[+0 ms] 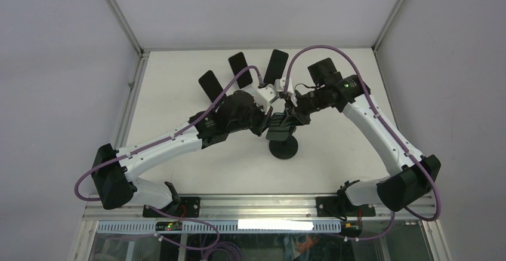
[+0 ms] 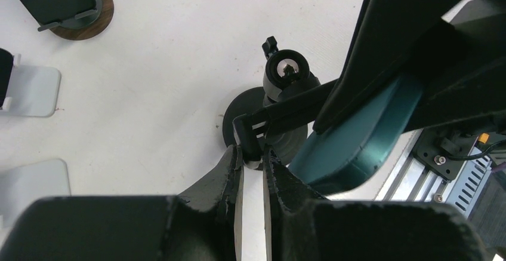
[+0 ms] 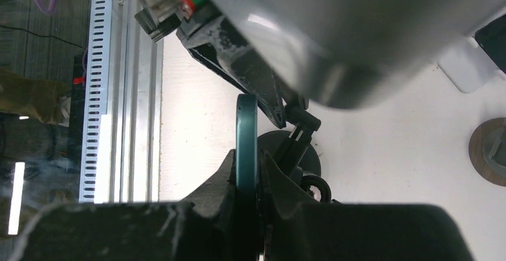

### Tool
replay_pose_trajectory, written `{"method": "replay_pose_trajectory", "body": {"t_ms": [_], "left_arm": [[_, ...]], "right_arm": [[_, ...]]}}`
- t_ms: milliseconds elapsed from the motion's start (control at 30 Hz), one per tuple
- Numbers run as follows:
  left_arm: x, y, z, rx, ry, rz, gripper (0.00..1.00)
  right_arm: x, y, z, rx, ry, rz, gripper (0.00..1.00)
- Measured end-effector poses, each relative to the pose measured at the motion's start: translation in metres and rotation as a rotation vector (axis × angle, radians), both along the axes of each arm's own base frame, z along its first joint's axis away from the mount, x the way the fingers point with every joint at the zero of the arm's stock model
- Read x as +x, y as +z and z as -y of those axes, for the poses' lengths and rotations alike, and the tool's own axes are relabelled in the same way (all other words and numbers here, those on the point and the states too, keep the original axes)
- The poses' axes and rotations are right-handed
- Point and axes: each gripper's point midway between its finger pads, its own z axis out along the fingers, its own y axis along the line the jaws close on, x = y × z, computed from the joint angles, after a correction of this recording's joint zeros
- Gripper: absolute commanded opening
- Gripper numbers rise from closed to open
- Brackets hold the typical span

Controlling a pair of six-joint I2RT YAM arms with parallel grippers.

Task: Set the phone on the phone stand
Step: Install the phone on the phone stand.

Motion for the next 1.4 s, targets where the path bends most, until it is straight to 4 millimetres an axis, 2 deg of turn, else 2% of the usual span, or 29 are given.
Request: {"method": "replay_pose_trajectory", "body": {"t_ms": [633,1400], "left_arm": [[0.004,0.006,0.002,-0.016,0.017,0.028,0.0],[0.008,0.007,0.0,-0.01,0.047,0.044,0.0]], "right_arm": [[0.011,0.0,0.015,0.026,-0.134,-0.106,0.0],[0.015,-0.001,0.015,0.024,-0.187,-0.146,0.0]]}}
